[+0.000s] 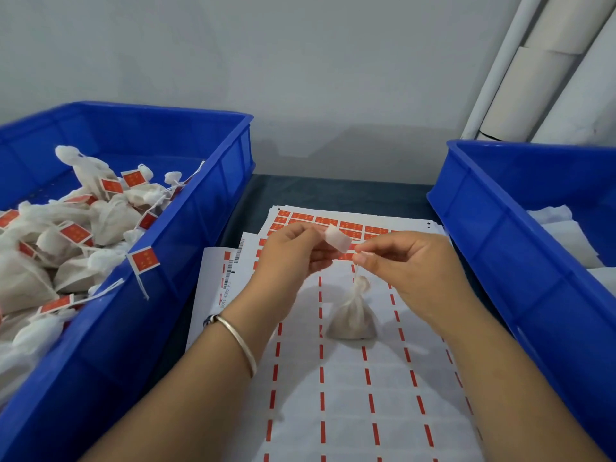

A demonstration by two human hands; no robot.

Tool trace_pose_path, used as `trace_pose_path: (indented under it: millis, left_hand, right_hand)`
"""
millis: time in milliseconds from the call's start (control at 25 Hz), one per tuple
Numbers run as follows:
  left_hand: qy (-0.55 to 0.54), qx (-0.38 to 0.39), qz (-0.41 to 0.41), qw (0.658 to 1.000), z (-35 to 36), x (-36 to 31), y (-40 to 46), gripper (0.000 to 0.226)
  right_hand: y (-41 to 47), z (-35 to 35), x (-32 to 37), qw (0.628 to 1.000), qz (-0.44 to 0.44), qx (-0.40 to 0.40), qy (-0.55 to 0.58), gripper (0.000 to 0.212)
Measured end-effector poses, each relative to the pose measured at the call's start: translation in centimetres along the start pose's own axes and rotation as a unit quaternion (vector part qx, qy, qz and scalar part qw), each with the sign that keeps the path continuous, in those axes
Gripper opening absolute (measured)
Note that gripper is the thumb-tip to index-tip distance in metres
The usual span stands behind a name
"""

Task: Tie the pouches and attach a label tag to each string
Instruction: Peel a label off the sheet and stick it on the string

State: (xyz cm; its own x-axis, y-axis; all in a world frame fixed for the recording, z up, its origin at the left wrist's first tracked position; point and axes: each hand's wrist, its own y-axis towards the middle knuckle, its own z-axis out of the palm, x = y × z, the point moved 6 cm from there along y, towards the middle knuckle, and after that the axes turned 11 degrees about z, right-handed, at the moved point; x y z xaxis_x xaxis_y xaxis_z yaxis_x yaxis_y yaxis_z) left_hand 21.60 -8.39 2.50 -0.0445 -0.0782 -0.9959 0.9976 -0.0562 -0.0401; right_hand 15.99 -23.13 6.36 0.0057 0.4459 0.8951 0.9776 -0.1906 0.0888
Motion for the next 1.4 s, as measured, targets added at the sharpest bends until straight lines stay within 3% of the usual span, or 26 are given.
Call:
trace_pose_path:
  millis: [240,360,600,1400]
  left_hand:
    - [-0.092,0.035,-0.069,0.993,2.1,0.0,-2.0,0.008]
    - [-0.056,0.053,-0.049,0.996,2.6,0.1,-2.2,0.009]
    - [-0.037,0.072,-0.048,0.996,3.2,0.2,-2.7,0.011]
    - [-0.032,0.107,-0.033,0.993,3.7,0.2,-2.9,0.01]
  right_hand:
    - [-0.2,-1.2,1.0,0.998,-0.055,-0.008,-0.035,0.023]
    - [-0.3,-1.5,1.2,0.997,-0.07,-0.033,-0.03,0.025]
    - [0.0,-2.1,0.4,0.998,-0.038,-0.046,0.0,0.018]
    - [0.5,-2.7,-0.6,0.995,0.006,-0.101,-0.012,0.025]
